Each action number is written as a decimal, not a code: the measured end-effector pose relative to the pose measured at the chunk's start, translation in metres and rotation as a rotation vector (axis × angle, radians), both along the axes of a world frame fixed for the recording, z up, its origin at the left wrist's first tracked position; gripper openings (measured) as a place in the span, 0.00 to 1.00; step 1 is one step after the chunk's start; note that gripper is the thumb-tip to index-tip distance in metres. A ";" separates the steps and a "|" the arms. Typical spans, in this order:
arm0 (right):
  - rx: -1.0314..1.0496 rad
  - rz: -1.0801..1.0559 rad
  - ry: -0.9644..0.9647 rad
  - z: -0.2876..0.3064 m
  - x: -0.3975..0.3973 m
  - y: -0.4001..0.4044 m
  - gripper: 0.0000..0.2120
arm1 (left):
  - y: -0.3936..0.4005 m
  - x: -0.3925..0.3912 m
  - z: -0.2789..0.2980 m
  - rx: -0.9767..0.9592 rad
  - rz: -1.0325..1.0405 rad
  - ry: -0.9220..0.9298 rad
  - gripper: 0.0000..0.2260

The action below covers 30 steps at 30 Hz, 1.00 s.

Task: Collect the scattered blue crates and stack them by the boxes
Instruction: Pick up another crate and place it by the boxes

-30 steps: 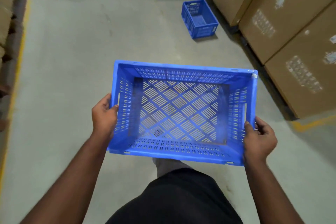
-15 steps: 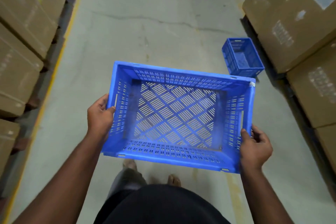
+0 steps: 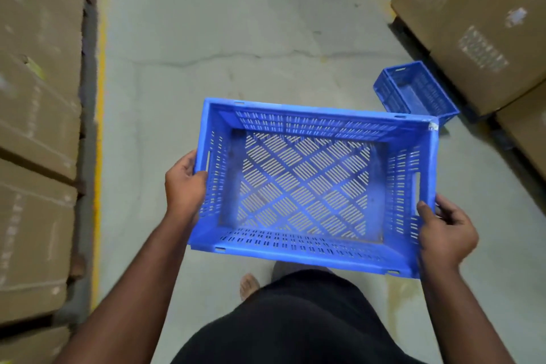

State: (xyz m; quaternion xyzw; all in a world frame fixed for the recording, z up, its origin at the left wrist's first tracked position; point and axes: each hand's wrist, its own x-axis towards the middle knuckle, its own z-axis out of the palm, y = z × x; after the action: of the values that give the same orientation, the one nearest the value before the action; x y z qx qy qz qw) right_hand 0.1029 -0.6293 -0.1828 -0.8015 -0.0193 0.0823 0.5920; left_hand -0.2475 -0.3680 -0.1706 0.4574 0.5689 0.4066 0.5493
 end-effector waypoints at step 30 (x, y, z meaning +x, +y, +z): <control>0.089 -0.789 0.036 -0.017 0.149 0.588 0.16 | 0.736 0.408 -0.028 0.137 -0.683 0.086 0.25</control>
State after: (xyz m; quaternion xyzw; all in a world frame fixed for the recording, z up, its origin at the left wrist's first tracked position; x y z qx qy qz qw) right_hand 0.2522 -0.0410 -0.1994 -0.7194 0.2970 -0.1385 0.6124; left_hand 0.1606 0.3677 -0.1981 0.6739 0.3771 0.2171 0.5972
